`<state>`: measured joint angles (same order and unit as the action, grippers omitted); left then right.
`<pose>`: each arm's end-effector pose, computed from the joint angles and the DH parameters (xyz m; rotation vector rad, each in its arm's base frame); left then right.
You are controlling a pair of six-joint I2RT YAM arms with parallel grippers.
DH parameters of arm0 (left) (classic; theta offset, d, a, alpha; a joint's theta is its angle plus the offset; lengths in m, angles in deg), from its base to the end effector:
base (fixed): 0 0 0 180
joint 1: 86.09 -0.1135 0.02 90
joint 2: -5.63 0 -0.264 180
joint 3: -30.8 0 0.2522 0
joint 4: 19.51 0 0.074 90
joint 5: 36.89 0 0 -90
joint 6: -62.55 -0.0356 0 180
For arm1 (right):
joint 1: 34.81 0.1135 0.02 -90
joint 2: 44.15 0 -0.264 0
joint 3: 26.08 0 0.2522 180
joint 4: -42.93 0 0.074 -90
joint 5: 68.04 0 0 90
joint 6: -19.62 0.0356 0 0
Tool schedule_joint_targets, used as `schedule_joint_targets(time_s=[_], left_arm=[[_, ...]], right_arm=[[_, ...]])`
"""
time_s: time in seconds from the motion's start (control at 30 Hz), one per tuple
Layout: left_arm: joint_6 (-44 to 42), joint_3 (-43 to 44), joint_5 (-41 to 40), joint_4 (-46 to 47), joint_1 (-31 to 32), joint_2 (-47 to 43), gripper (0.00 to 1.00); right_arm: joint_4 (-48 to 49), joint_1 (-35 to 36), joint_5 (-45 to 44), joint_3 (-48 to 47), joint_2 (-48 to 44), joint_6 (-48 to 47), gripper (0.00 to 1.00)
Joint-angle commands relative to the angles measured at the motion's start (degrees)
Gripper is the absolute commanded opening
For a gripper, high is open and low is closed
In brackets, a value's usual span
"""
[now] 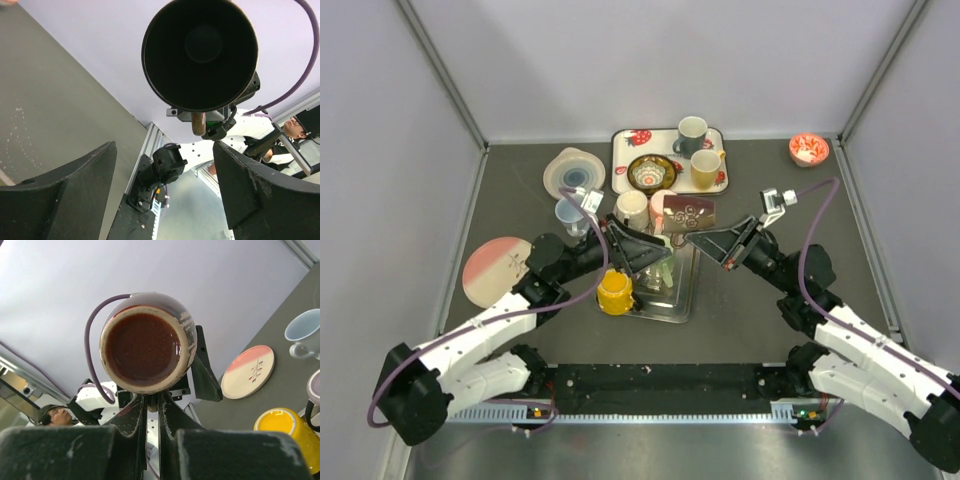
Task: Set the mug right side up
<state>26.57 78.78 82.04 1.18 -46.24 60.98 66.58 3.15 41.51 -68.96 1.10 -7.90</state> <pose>0.1597 -0.1557 0.3226 0.3037 1.5651 -1.6671 0.1396 0.1240 0.3296 -0.0467 1.4194 1.6998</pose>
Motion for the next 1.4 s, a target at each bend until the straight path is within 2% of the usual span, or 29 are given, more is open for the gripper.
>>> schedule_joint_targets(time_s=[0.0, 0.13, 0.57, 0.7, 0.9, 1.03, 1.2, 1.27, 1.37], left_arm=[[2.57, 2.87, -0.97, 13.24, 0.40, 1.95, 0.81], [4.16, 4.18, -2.21, 17.31, 0.57, 4.14, 0.73], [5.04, 7.88, -0.01, 19.33, 2.68, 8.89, 0.52], [4.78, 8.06, 0.08, 19.60, 3.03, 9.07, 0.35], [4.60, 8.50, 0.34, 19.68, 3.30, 9.33, 0.23], [4.34, 8.59, 0.08, 19.77, 3.65, 9.42, 0.00], [5.04, 8.94, 0.25, 20.04, 4.00, 9.77, 0.00], [3.56, 8.85, -0.62, 17.32, 4.00, 8.90, 0.00], [0.57, 7.71, -4.22, 14.06, 4.00, 6.62, 0.00]], right_arm=[[7.77, -0.51, 0.84, -0.67, 0.10, 0.98, 0.00], [7.94, -0.51, 0.66, -0.14, 0.45, 1.15, 0.00], [7.86, -0.51, 0.66, 0.30, 1.50, 0.45, 0.00], [7.77, -0.51, 0.66, 0.38, 1.59, 0.45, 0.00], [6.98, -0.51, 0.75, 0.30, 1.50, 0.01, 0.00], [4.88, -0.51, 0.93, -0.23, 1.33, -1.21, 0.00], [0.48, -0.51, 1.89, -1.46, 1.07, -3.59, 0.00], [-3.11, -0.51, 2.33, -2.69, 0.71, -4.99, 0.00], [-7.42, -0.51, 2.69, -3.92, -0.51, -6.93, 0.15]])
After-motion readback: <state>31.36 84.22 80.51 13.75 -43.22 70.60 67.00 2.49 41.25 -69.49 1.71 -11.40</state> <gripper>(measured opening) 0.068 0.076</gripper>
